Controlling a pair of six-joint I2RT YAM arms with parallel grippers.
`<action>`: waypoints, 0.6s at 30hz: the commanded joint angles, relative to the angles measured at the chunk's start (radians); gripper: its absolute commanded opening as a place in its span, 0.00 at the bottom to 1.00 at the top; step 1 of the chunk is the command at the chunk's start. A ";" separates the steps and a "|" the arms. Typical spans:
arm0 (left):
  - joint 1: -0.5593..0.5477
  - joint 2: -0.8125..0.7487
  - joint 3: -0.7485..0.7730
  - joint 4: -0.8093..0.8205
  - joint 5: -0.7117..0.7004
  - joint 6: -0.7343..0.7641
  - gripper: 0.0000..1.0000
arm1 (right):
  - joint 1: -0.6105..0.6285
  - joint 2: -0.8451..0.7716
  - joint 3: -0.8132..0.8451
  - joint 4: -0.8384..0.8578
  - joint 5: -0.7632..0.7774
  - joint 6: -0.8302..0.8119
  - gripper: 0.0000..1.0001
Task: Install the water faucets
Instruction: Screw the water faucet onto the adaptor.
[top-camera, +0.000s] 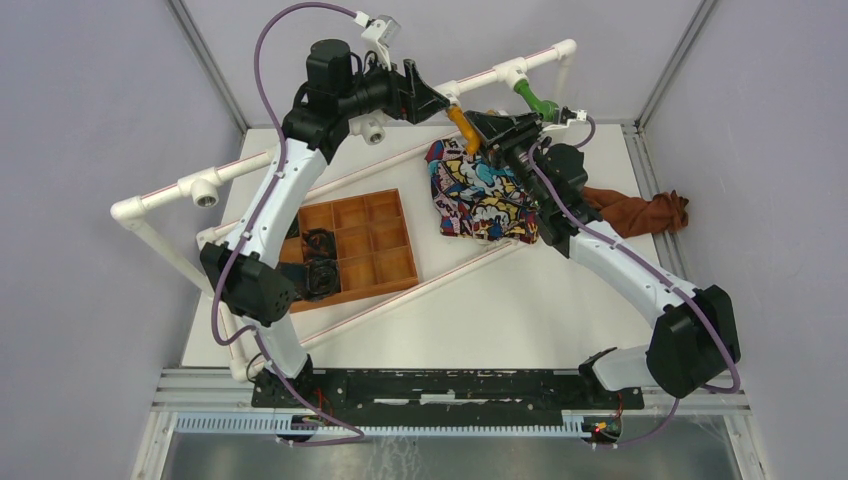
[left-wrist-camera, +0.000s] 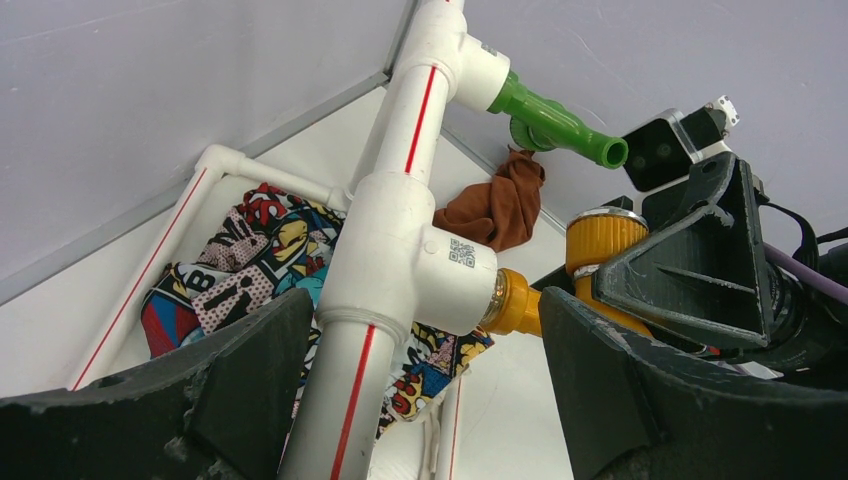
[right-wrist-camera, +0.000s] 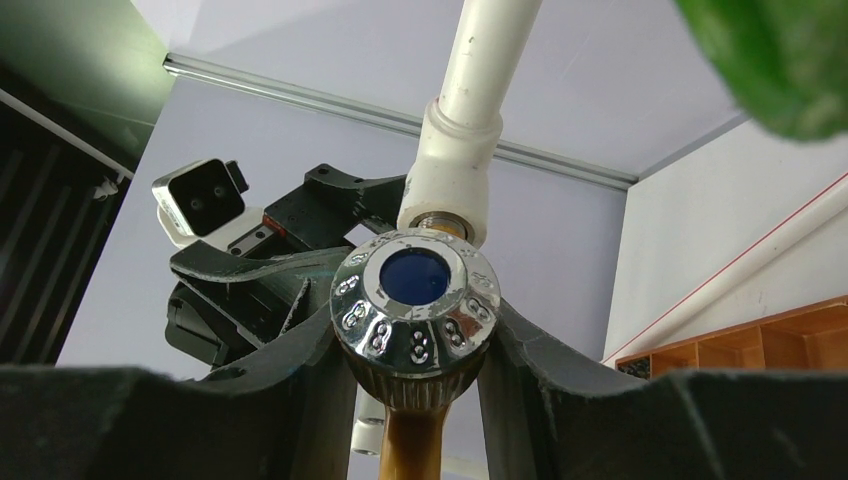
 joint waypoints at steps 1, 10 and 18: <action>-0.006 -0.013 -0.041 -0.255 0.030 -0.024 0.90 | 0.007 0.019 0.041 -0.032 -0.008 0.029 0.17; -0.006 -0.016 -0.044 -0.256 0.033 -0.017 0.90 | 0.006 0.005 0.030 -0.053 0.001 -0.013 0.54; -0.004 -0.015 -0.040 -0.261 0.025 -0.012 0.91 | 0.006 -0.016 0.035 -0.087 0.046 -0.087 0.80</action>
